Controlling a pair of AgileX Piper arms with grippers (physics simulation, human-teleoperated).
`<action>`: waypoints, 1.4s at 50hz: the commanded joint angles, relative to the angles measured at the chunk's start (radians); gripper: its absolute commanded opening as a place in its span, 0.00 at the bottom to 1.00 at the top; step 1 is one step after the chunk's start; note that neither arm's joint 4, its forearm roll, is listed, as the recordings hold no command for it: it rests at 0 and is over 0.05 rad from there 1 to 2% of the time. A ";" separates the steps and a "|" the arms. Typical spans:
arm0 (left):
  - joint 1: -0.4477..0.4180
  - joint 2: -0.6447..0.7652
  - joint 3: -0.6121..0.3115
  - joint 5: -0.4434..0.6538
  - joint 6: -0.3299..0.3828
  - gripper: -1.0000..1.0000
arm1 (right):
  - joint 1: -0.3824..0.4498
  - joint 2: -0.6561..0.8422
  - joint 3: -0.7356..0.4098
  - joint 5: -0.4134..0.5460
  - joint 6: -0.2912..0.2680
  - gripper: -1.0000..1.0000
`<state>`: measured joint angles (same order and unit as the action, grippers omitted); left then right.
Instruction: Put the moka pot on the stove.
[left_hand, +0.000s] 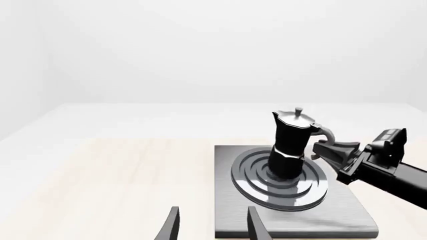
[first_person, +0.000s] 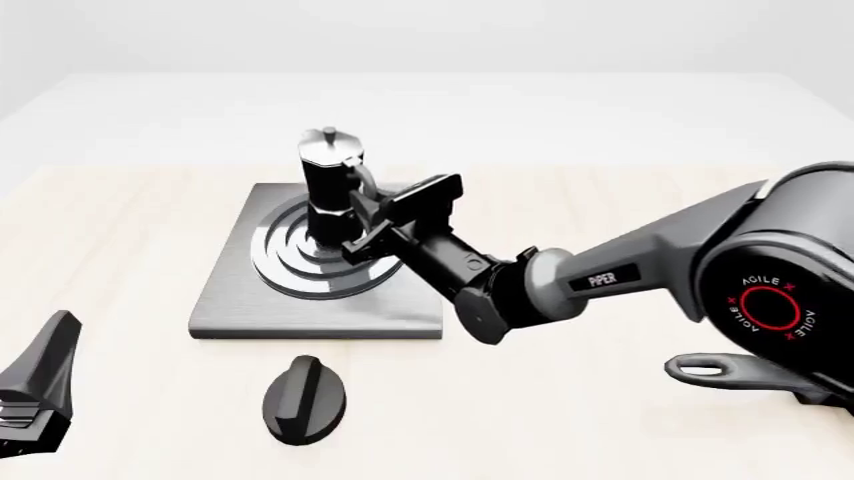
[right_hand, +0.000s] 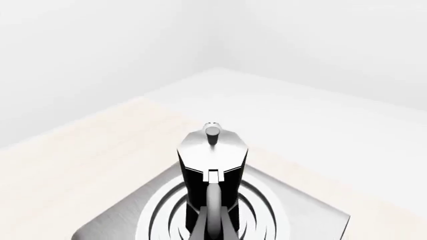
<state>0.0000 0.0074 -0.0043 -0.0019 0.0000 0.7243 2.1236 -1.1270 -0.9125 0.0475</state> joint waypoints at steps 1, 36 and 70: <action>0.000 0.000 0.000 0.000 0.000 1.00 | 0.001 0.007 -0.018 0.002 0.009 0.00; 0.000 0.000 0.000 0.000 0.000 1.00 | -0.006 0.054 -0.054 0.030 0.036 1.00; 0.000 0.000 0.000 0.000 0.000 1.00 | -0.001 0.004 -0.012 0.039 0.026 1.00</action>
<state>0.0000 0.0074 -0.0043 -0.0019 0.0000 0.7218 2.1465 -1.1571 -0.8763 0.0801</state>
